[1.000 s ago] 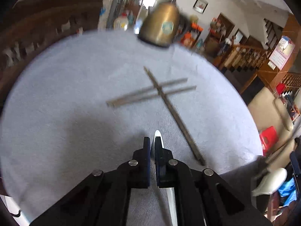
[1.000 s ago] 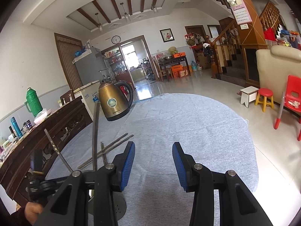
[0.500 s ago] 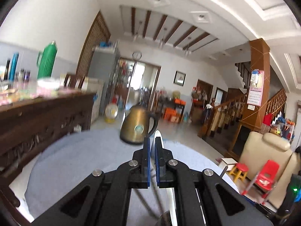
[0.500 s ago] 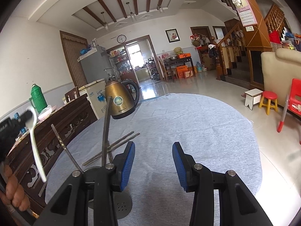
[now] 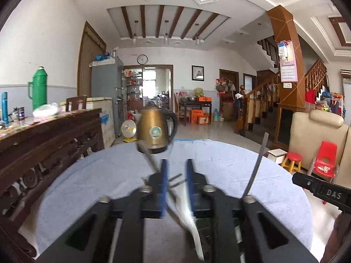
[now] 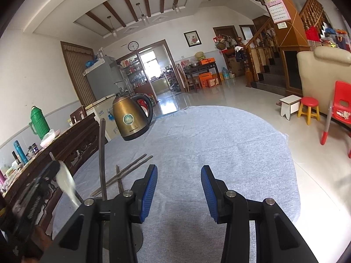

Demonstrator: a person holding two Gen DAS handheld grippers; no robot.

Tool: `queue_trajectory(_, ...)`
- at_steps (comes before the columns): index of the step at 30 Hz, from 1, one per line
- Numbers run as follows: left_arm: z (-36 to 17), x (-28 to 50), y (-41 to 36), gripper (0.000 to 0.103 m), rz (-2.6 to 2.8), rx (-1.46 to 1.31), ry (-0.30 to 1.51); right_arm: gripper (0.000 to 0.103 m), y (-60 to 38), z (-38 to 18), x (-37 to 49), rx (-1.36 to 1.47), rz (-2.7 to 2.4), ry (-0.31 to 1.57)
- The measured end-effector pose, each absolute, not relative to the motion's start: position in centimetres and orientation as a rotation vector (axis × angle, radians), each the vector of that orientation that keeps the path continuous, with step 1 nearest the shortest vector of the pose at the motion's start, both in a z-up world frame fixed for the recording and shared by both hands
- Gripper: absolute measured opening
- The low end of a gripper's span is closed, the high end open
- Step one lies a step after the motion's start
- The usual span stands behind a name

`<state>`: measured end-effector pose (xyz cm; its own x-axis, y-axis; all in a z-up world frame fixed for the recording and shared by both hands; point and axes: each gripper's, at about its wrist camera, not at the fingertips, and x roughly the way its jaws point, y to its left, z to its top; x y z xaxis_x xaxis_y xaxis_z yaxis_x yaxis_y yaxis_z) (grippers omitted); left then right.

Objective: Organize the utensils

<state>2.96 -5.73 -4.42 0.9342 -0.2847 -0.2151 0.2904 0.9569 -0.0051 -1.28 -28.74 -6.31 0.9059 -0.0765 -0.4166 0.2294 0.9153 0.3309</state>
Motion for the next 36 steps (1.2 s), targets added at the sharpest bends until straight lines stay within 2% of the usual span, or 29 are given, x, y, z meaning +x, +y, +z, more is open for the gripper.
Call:
queue_trajectory(1, -3.9, 2.5, -4.6, 0.030, -0.279, 0.013, 0.194, 0.044, -28.6, -6.4, -1.2, 0.383, -0.160, 0.412)
queue_trajectory(7, -2.3, 3.3, -0.2, 0.031, -0.208, -0.062, 0.186, 0.044, -27.9, -7.0, -0.5, 0.381, -0.145, 0.439)
queue_trajectory(14, -4.8, 8.3, 5.2, 0.032, -0.152, -0.135, 0.382, 0.044, -29.1, -7.9, 0.5, 0.426, -0.144, 0.476)
queue_trajectory(19, -7.8, 13.6, 5.0, 0.033, -0.203, -0.092, 0.598, 0.044, -31.1, -9.5, 3.4, 0.524, -0.065, 0.573)
queue_trajectory(28, -13.3, 23.5, 4.5, 0.036, -0.282, -0.138, 0.859, 0.043, -32.0, -12.5, 11.4, 0.629, 0.078, 0.759)
queue_trajectory(36, -13.8, 25.7, 3.5, 0.036, -0.328, -0.072, 0.885, 0.039, -30.1, -13.5, 21.0, 0.645, 0.223, 0.916)
